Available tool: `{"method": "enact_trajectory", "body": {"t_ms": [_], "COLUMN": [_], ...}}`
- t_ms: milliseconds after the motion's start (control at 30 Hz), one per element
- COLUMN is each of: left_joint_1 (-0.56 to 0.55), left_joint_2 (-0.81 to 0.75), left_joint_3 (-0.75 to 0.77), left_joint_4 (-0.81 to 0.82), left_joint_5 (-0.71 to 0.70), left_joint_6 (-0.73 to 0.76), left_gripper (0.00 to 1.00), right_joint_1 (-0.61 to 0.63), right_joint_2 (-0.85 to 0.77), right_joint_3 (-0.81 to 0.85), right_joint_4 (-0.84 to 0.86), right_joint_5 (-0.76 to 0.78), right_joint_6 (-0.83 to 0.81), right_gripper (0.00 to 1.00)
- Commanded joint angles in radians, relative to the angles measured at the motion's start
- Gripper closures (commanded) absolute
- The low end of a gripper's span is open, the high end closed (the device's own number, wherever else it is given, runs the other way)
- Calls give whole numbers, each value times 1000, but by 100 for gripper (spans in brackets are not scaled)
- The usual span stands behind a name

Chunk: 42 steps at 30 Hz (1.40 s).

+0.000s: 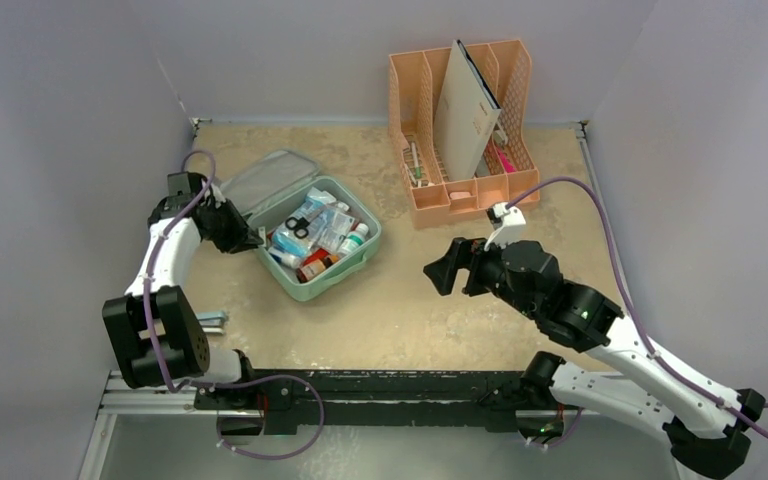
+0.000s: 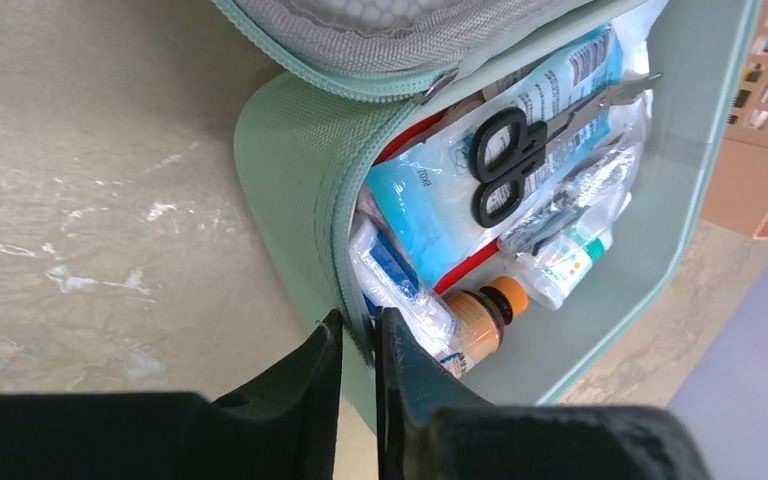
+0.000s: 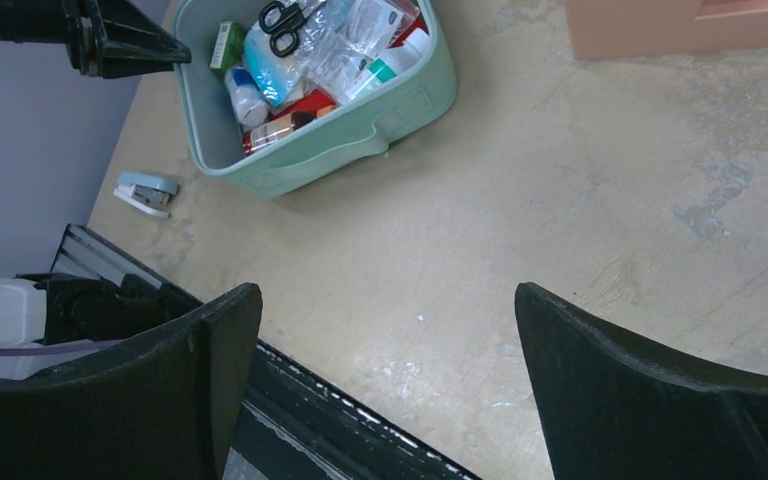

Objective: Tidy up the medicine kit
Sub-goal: Move the medicine box to the center of the board, then close the lid of the medicine box.

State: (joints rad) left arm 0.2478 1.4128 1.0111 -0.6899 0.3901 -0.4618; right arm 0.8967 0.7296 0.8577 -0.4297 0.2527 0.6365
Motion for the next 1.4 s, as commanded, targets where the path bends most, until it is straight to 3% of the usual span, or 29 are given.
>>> {"method": "enact_trajectory", "body": {"t_ms": [0,67,233,467,733,967,1167,1367], "left_joint_1": [-8,-8,14,176,204,210,210,215], "left_joint_2": [-89,-100,-92,-53,69,188,291,343], "left_joint_3": [10,34,118,121,70,-7,2,32], "left_joint_4": [51,41,-1,139,329,547,633,672], "left_joint_5": [109,113,35,197,168,250,298,299], "left_joint_6": [-50,-58,-60,-107,-210,-341,-324,-327], "left_gripper": [83,76,45,21,16,16,15,16], "right_joint_1": [2,2,2,2,2,1,2,2], "right_joint_2": [-1,9,29,27,20,64,157,322], "right_joint_3": [0,3,23,20,26,69,-21,4], "right_joint_4": [-1,7,10,9,2,15,178,305], "right_joint_5": [32,30,25,26,9,20,-21,-86], "right_joint_6": [7,-3,-46,-58,-58,-89,49,106], "right_gripper": [2,1,1,1,1,1,3,5]}}
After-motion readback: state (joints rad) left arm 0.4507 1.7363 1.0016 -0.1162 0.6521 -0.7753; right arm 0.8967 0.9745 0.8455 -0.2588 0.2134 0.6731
